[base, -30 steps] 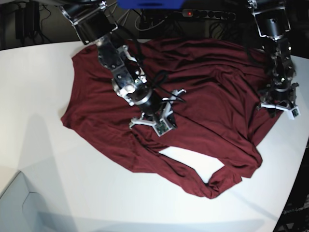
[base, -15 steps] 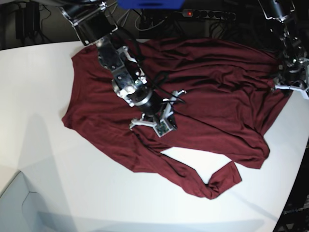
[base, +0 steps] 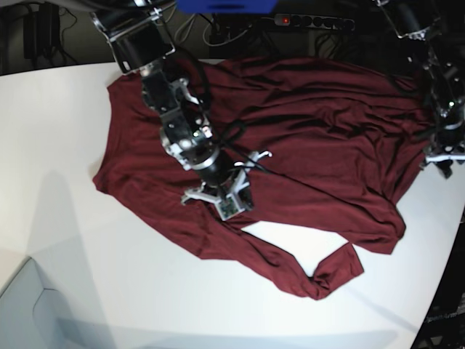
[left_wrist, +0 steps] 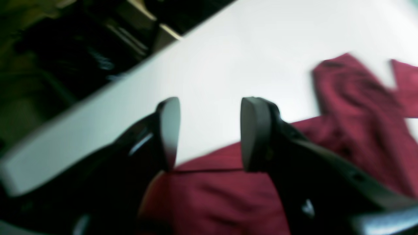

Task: Layout the t-shirt on the table in an organized manner, then fold the t-shirt properly
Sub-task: 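Release the shirt edge with the left gripper and move it along the shirt, then grasp the shirt edges with both grippers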

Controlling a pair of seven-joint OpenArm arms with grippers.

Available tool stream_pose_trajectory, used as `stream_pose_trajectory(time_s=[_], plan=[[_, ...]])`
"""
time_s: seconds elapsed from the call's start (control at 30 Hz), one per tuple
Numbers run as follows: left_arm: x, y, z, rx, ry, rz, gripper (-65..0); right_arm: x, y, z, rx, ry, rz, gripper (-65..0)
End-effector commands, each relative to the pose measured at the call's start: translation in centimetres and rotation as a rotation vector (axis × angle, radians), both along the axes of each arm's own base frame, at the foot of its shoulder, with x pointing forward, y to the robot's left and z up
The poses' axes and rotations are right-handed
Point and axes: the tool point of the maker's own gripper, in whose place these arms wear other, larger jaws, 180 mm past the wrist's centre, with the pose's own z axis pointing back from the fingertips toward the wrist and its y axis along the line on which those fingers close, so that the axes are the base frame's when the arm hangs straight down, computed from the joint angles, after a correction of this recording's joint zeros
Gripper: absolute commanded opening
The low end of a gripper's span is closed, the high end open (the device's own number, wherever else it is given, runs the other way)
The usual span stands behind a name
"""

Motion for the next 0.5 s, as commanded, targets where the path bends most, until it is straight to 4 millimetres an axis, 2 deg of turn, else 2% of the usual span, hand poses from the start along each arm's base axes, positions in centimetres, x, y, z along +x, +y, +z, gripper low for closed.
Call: stream_pose_trajectory(time_s=[0.0, 0.1, 0.13, 0.23, 0.47], plan=[[1.4, -0.5, 1.7, 0.026, -0.050, -0.025, -35.7, 1.3, 0.0, 2.6, 0.038, -0.070, -0.015, -56.0], [3.3, -4.1, 0.7, -0.012, -0.045, -0.105, -35.7, 2.0, -1.1, 3.9, 0.051, -0.101, -0.046, -50.2], [3.7, -5.5, -0.2, -0.033, -0.030, -0.133, -35.7, 2.2, -1.6, 4.0, 0.053, -0.103, -0.060, -48.5], [5.4, -9.3, -1.3, -0.069, -0.022, -0.206, -35.7, 2.5, -2.9, 3.9, 0.058, -0.099, -0.098, -46.7], [9.4, -14.6, -0.6, -0.130, -0.061, -0.293, -35.7, 2.5, -5.4, 2.7, 0.061, -0.069, -0.169, -44.8]])
